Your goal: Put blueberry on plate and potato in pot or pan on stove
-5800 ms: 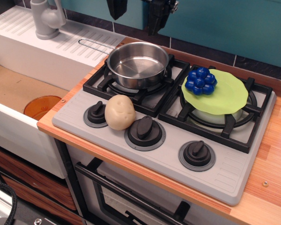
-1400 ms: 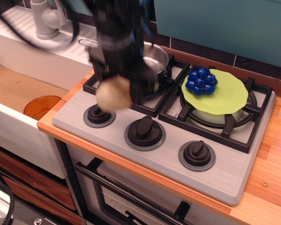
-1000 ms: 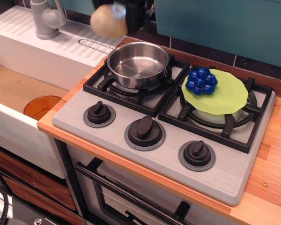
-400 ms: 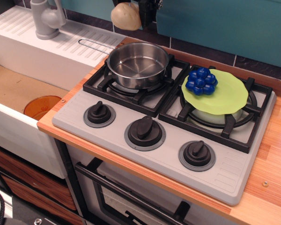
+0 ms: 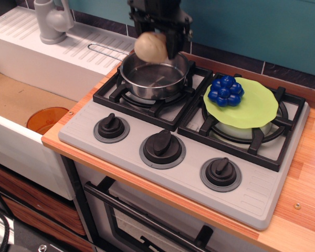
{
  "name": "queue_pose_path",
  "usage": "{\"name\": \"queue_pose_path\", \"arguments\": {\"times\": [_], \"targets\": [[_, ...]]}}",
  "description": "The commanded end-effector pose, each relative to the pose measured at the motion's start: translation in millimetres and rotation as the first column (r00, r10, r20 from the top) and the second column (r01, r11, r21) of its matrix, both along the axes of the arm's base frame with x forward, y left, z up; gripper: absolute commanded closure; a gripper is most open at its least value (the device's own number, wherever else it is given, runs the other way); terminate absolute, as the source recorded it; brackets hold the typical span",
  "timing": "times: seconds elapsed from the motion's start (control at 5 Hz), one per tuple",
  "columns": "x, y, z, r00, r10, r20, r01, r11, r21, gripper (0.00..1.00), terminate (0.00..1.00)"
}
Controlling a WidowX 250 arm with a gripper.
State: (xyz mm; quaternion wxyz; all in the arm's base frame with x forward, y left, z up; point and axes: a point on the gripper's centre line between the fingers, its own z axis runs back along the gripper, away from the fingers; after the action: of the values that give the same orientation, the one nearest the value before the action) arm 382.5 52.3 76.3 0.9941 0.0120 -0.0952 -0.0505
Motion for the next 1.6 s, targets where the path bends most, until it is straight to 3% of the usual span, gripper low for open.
{"name": "queue_pose_path", "arguments": {"times": [0.0,0.6,1.0,1.4], "targets": [[-1.2,-19.3,39.8,0.994,0.020,0.105,-0.023,0.999,0.026,0.00,0.00],[-8.7,-23.5,64.3,0.998,0.000,0.059,-0.001,1.000,0.017,0.00,0.00],[-26.0,-71.7,79.9,0.999,0.043,0.007,-0.043,0.999,-0.020,0.00,0.00],[-33.2,-100.3,77.7,0.998,0.063,0.002,-0.063,0.997,-0.039,0.00,0.00]]}}
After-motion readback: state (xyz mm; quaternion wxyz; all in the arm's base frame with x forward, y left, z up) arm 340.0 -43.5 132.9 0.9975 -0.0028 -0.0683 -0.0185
